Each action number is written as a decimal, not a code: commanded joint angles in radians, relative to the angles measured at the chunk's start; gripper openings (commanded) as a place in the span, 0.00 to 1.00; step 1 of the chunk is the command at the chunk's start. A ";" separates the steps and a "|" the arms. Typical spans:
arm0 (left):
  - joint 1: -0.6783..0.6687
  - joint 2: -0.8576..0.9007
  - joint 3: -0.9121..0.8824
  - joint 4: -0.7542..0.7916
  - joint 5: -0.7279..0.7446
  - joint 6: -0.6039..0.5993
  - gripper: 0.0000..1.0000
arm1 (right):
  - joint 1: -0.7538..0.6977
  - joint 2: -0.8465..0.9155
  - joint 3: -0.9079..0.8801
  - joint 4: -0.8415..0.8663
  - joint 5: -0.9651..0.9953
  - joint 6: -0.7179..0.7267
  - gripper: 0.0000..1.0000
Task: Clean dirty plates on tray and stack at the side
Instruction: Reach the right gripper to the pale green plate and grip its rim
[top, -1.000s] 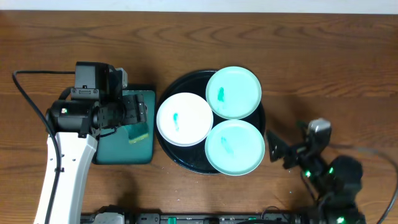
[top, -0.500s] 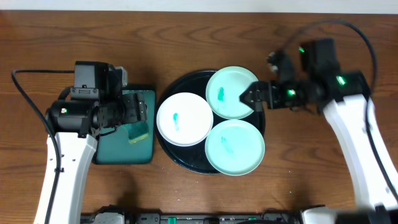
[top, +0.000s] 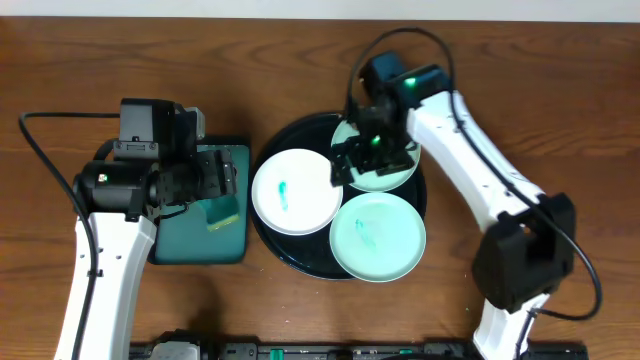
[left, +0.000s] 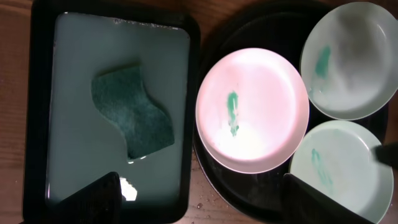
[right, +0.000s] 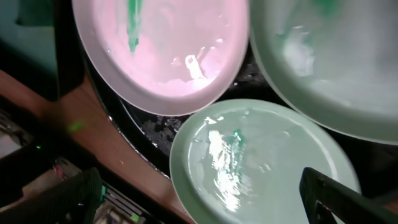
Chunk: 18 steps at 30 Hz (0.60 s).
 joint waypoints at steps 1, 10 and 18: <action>0.005 0.000 0.017 0.000 0.005 -0.001 0.81 | 0.043 0.045 0.019 0.016 -0.005 0.000 0.99; 0.005 0.000 0.017 0.000 0.005 -0.001 0.81 | 0.086 0.064 0.019 0.059 0.232 0.315 0.99; 0.005 0.000 0.017 0.000 0.004 -0.001 0.81 | 0.090 0.064 0.019 0.090 0.206 0.285 0.99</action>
